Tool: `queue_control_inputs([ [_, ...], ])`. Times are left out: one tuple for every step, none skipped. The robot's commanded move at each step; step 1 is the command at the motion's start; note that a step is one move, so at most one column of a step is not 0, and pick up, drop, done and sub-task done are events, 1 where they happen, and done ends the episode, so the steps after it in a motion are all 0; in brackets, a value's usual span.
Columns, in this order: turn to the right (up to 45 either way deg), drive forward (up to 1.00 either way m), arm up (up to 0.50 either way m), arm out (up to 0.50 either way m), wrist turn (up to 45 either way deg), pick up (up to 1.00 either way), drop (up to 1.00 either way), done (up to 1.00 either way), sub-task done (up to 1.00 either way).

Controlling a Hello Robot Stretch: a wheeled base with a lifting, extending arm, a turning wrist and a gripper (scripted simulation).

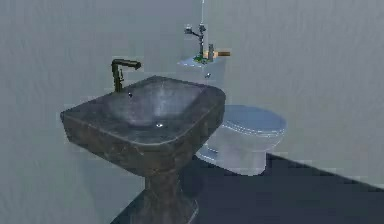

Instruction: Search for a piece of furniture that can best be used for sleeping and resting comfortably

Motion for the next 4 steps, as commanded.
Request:
queue_control_inputs([
  [-45.0,0.00,0.00,0.00,0.0,0.00,0.00,0.00,0.00],
  [-45.0,0.00,0.00,0.00,0.0,0.00,0.00,0.00,0.00],
  [-42.0,0.00,0.00,0.00,0.0,0.00,0.00,0.00,0.00],
  [0.0,1.00,0.00,0.00,0.0,0.00,0.00,0.00,0.00],
])
